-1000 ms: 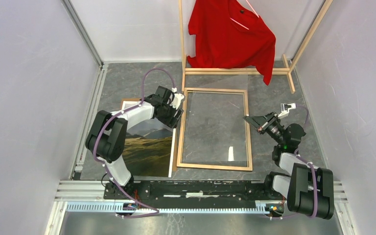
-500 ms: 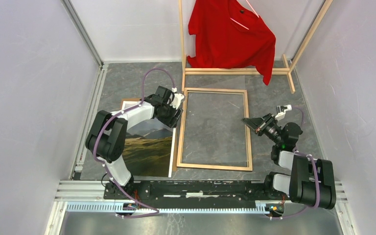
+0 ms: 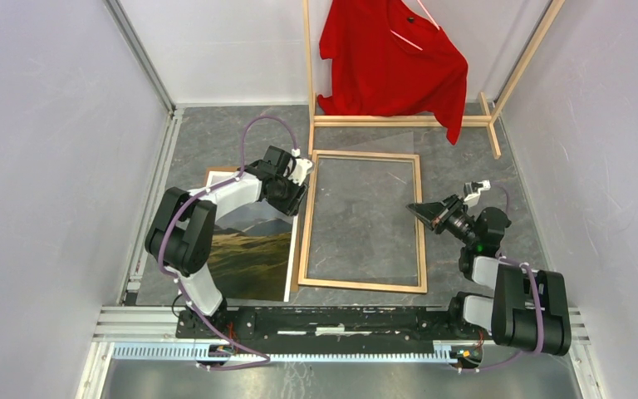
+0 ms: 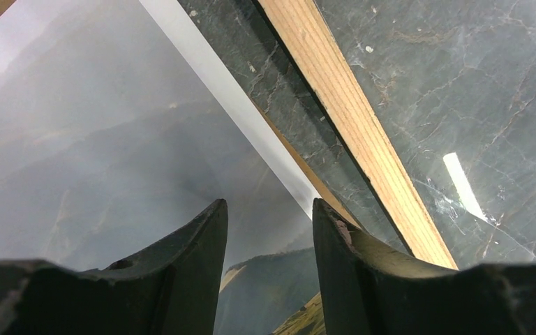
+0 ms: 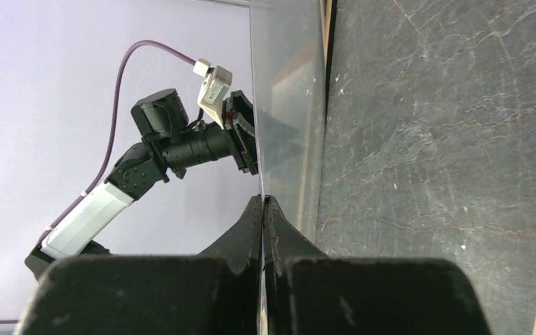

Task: Put the photo into the frame
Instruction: Place the photo frame item in the photo frame.

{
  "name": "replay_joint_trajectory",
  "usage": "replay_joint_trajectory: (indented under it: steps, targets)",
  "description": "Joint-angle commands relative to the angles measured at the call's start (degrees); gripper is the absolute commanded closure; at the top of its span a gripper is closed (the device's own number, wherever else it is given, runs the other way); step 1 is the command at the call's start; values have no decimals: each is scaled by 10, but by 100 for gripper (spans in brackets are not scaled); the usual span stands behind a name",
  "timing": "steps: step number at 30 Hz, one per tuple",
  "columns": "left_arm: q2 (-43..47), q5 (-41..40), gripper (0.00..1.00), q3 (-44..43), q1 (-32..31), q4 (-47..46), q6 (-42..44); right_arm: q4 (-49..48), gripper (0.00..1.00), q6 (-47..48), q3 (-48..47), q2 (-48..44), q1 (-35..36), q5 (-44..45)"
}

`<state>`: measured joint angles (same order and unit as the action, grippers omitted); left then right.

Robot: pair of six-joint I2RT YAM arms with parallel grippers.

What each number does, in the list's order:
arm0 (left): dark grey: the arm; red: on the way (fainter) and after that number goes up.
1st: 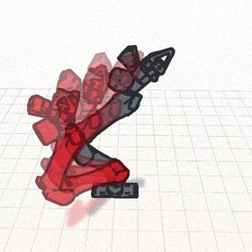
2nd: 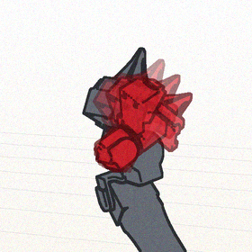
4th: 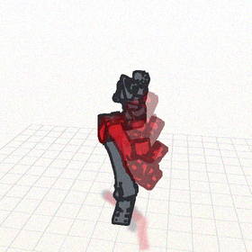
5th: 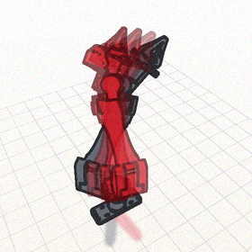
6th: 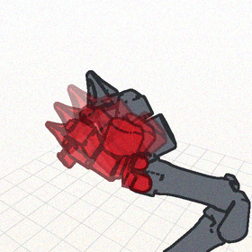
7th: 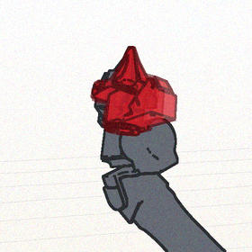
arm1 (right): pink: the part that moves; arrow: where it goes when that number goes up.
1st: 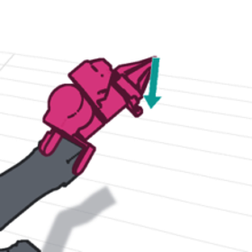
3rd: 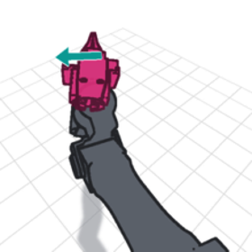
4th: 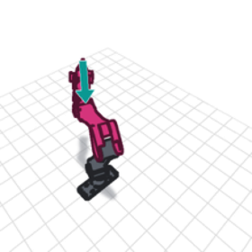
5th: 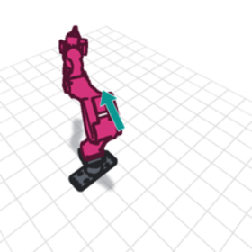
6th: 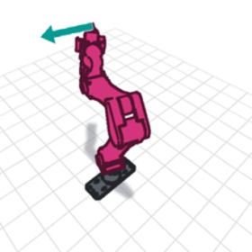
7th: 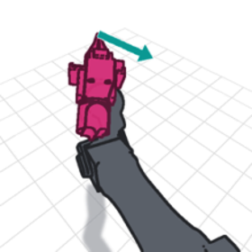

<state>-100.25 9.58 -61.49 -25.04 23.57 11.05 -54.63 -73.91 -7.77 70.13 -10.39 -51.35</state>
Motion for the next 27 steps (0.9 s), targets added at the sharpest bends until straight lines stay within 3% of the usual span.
replay_joint_trajectory:
  steps: [1,16,23,27]
  targets:
    - [3,8,46,-6,-1,-14,16,-20,100,-48,-14,-24,12,-28]
    - [11,10,52,-6,0,-10,16,-89,100,-191,-24,-76,23,-4]
    - [15,22,53,-13,18,-7,9,-94,100,-212,-4,-85,28,-1]
    - [17,18,53,-11,22,-7,11,-50,100,-165,0,-89,28,3]
